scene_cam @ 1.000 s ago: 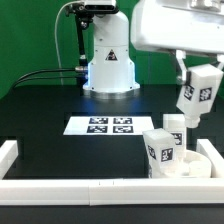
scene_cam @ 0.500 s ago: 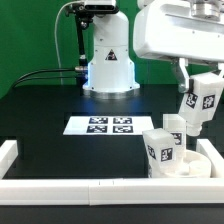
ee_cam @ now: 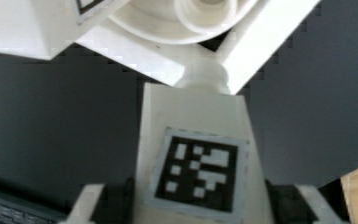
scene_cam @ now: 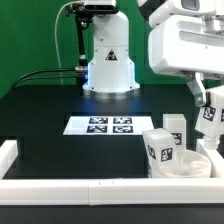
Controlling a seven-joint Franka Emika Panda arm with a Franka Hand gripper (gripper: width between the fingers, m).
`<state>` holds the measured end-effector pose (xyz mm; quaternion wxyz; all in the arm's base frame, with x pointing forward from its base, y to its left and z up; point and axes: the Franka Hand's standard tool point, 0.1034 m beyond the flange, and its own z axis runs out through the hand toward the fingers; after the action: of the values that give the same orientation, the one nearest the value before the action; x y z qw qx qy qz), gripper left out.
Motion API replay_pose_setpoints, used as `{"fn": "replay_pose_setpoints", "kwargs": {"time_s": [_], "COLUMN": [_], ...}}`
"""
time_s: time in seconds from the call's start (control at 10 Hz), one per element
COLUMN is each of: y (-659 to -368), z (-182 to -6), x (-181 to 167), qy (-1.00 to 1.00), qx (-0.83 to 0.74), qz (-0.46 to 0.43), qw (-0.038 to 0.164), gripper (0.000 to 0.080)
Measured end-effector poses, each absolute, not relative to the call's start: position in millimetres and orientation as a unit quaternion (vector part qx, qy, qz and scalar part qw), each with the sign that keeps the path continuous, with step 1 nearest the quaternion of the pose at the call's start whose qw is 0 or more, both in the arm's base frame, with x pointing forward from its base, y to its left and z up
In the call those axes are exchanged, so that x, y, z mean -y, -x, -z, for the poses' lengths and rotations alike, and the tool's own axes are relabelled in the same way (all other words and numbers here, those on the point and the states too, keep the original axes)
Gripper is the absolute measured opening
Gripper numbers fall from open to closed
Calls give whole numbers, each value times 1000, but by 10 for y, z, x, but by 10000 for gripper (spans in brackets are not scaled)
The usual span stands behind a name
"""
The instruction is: Assemble stool
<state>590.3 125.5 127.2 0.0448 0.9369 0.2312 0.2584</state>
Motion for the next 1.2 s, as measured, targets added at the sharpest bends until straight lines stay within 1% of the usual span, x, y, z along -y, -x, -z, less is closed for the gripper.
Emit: {"fn": "replay_pose_setpoints", "kwargs": {"time_s": [0.1, 0.4, 0.6, 1.0, 1.2], "y": [-5921, -5915, -5840, -5786, -5778], "z": [-1276, -1256, -1104, -952, -920], "x": [-1132, -1141, -1217, -1236, -1226], "qy": [-939, -941, -942, -946, -945], "qx": [-226, -218, -219, -217, -217], "qz": [-253, -255, -250, -239, -239], "qw": [49, 46, 44, 44, 45], "gripper": [323, 323, 323, 323, 323]}}
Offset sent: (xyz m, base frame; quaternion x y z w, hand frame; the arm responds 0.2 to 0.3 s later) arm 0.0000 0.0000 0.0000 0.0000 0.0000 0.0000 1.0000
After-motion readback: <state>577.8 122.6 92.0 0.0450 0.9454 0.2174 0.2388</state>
